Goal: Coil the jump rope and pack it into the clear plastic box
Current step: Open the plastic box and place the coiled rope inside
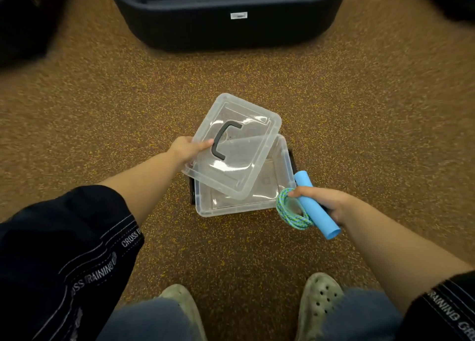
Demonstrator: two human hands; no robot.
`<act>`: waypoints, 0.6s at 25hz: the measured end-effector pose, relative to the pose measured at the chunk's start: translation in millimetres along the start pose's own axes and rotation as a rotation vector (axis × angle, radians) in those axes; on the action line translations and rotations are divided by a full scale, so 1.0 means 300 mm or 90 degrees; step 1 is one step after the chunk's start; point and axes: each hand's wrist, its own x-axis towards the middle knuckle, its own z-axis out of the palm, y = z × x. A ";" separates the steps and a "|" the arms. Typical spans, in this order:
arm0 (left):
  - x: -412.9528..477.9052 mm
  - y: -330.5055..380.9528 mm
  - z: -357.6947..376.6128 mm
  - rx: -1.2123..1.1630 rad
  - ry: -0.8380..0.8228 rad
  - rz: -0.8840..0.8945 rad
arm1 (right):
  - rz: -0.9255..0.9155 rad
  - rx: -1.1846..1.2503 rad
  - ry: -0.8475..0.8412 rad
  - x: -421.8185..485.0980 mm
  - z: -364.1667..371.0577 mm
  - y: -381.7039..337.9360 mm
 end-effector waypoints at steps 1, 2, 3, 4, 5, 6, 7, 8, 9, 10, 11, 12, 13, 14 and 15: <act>-0.002 -0.006 0.008 0.000 0.000 -0.004 | 0.004 0.005 0.002 0.007 -0.003 0.007; 0.003 -0.017 0.013 -0.003 -0.001 -0.006 | 0.007 0.005 0.007 0.012 -0.004 0.012; 0.002 -0.025 0.017 -0.006 -0.005 -0.012 | 0.009 0.000 0.013 0.015 -0.005 0.017; 0.007 -0.038 0.021 -0.014 -0.008 -0.018 | 0.010 -0.004 0.017 0.019 -0.005 0.023; 0.010 -0.051 0.026 -0.018 -0.007 -0.025 | 0.012 -0.006 0.017 0.021 -0.004 0.030; 0.017 -0.068 0.033 -0.027 -0.006 -0.025 | 0.016 -0.003 0.017 0.022 -0.002 0.039; 0.021 -0.082 0.040 -0.039 -0.004 -0.026 | 0.018 0.003 0.018 0.021 0.001 0.046; 0.020 -0.092 0.044 -0.049 -0.001 -0.025 | 0.020 0.009 0.023 0.023 0.001 0.055; 0.017 -0.097 0.048 -0.059 0.004 -0.026 | 0.023 0.012 0.032 0.027 0.003 0.062; 0.023 -0.104 0.051 -0.071 0.009 -0.026 | 0.027 0.014 0.035 0.029 0.003 0.069; 0.029 -0.110 0.052 -0.076 0.009 -0.023 | 0.031 0.019 0.037 0.034 0.002 0.075; 0.039 -0.119 0.053 -0.077 0.006 -0.015 | 0.036 0.026 0.037 0.037 -0.004 0.080; 0.043 -0.124 0.051 -0.087 0.006 -0.005 | 0.043 0.026 0.038 0.036 -0.012 0.078; 0.048 -0.131 0.050 -0.110 0.000 -0.002 | 0.047 0.019 0.040 0.034 -0.025 0.073; 0.049 -0.139 0.045 -0.127 0.002 -0.005 | 0.049 0.008 0.043 0.027 -0.037 0.063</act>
